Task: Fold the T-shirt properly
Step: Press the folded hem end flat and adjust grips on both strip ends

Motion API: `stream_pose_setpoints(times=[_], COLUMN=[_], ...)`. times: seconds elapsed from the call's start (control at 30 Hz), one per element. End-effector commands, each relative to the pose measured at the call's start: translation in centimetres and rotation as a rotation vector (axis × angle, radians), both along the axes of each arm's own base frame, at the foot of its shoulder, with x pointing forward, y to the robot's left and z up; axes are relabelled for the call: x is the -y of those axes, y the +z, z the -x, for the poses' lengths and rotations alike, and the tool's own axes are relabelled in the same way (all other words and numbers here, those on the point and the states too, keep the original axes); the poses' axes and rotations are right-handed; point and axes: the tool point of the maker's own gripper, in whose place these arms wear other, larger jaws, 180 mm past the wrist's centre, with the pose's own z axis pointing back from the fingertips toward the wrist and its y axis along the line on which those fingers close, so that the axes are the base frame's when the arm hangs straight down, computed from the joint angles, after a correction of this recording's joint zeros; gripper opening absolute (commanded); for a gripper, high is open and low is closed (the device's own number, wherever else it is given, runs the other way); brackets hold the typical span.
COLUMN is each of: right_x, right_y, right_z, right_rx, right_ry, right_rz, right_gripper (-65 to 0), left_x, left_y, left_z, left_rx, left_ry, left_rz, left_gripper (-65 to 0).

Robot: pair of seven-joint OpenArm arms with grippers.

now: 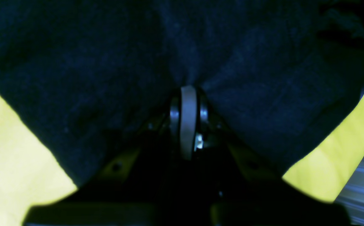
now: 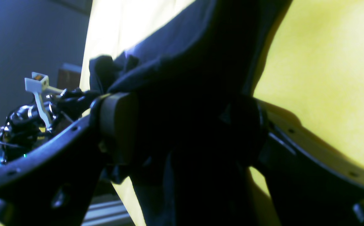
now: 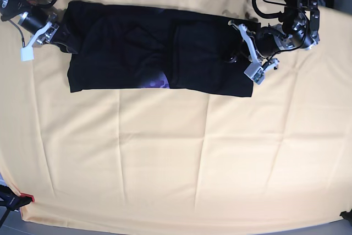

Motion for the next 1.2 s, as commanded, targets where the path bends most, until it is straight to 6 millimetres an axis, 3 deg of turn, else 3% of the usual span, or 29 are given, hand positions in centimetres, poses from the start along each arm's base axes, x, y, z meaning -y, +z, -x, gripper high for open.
stream_pose_setpoints(times=[0.0, 0.43, 0.77, 0.9, 1.17], right_x=[0.4, 4.5, 4.3, 2.9, -2.2], right_y=[-0.6, 0.7, 0.6, 0.2, -1.2], right_z=[0.6, 0.3, 0.3, 0.5, 0.9], right_rx=[-0.037, -0.026, -0.026, -0.019, -0.044], right_ry=[0.014, -0.007, -0.004, 0.006, 0.09], right_rz=[0.028, 0.128, 0.122, 0.094, -0.001], right_gripper=[-16.9, -16.9, -16.9, -16.9, -17.0], left_x=[0.1, 0.1, 0.1, 0.1, 0.1], left_y=[1.1, 0.9, 0.9, 0.9, 0.9], left_z=[-0.6, -0.2, -0.3, -0.3, -0.3], left_rx=[0.041, 0.03, 0.032, 0.033, 0.032], left_ry=[-0.004, -0.004, -0.004, -0.003, -0.004], left_rz=[0.024, 0.023, 0.025, 0.026, 0.025], left_gripper=[-65.0, -65.0, -65.0, -65.0, -65.0])
